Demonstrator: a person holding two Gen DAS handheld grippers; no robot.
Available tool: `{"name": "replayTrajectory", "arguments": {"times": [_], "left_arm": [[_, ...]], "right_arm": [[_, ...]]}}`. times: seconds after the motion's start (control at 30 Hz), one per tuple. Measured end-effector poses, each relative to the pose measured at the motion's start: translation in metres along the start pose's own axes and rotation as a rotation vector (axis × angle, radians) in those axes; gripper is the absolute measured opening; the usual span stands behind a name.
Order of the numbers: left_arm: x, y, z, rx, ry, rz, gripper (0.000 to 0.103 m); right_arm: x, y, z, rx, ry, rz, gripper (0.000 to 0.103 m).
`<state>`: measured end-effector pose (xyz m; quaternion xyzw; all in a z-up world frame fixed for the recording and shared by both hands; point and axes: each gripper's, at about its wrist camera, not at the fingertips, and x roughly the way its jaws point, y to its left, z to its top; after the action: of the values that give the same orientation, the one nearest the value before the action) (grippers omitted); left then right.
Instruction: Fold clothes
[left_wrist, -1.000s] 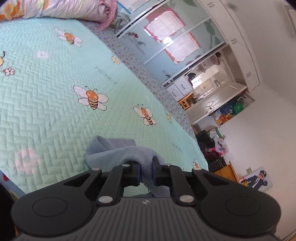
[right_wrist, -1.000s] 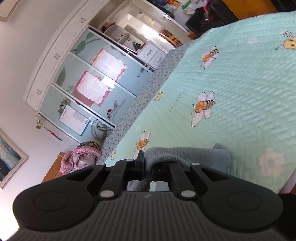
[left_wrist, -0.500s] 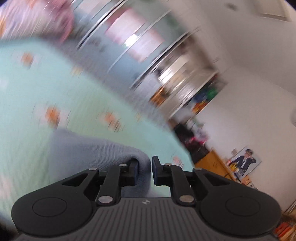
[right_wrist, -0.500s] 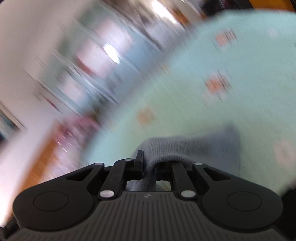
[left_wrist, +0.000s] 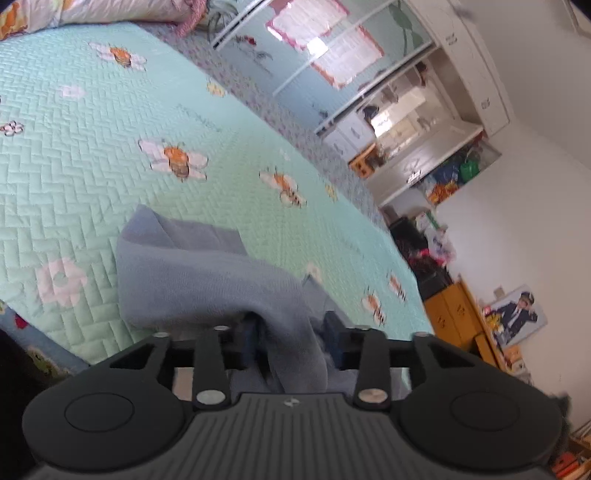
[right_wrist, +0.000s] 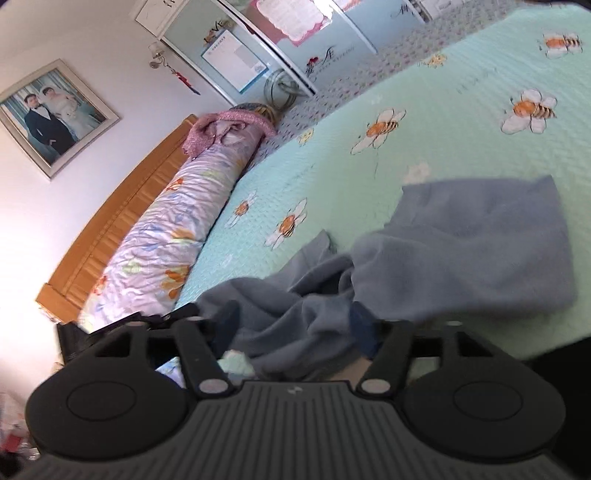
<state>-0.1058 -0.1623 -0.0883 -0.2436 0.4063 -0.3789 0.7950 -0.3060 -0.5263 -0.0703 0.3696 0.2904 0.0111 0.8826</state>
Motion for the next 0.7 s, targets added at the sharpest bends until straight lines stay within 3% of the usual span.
{"name": "replayTrajectory", "arguments": {"times": [0.1, 0.17, 0.23, 0.27, 0.3, 0.33, 0.37, 0.4, 0.43, 0.5, 0.6, 0.7], "left_arm": [[0.006, 0.000, -0.010, 0.003, 0.039, 0.007, 0.056], [0.019, -0.004, -0.011, 0.024, 0.072, 0.047, 0.058], [0.038, -0.010, -0.008, 0.060, 0.081, 0.088, 0.057], [0.048, -0.014, -0.004, 0.084, 0.076, 0.105, 0.051], [0.058, -0.017, -0.001, 0.110, 0.070, 0.122, 0.038], [0.065, -0.023, 0.006, 0.143, 0.050, 0.131, 0.016], [0.066, -0.030, 0.013, 0.154, 0.023, 0.118, 0.015], [0.066, -0.037, 0.021, 0.164, -0.003, 0.106, 0.013], [0.066, -0.043, 0.028, 0.174, -0.031, 0.089, 0.011], [0.042, -0.061, 0.044, 0.180, -0.121, -0.020, 0.010], [0.001, -0.084, 0.058, 0.219, -0.269, -0.193, 0.010], [-0.020, -0.088, 0.061, 0.261, -0.369, -0.220, 0.012]], "right_arm": [[0.033, -0.019, -0.005, 0.137, 0.116, -0.121, 0.071], [0.043, -0.040, -0.010, 0.262, 0.108, -0.107, 0.071], [0.046, -0.057, -0.008, 0.346, 0.024, -0.119, 0.071], [0.047, -0.063, -0.006, 0.355, -0.030, -0.129, 0.071], [0.049, -0.067, 0.000, 0.358, -0.080, -0.153, 0.071], [0.051, -0.069, 0.007, 0.358, -0.106, -0.151, 0.058], [0.053, -0.070, 0.014, 0.357, -0.123, -0.139, 0.041], [0.052, -0.067, 0.022, 0.340, -0.137, -0.126, 0.010], [0.049, -0.062, 0.030, 0.316, -0.148, -0.113, 0.010], [0.033, -0.046, 0.047, 0.264, -0.206, -0.083, 0.010], [-0.008, -0.014, 0.067, 0.193, -0.352, 0.052, 0.010], [-0.038, 0.005, 0.077, 0.130, -0.490, 0.165, 0.009]]}}
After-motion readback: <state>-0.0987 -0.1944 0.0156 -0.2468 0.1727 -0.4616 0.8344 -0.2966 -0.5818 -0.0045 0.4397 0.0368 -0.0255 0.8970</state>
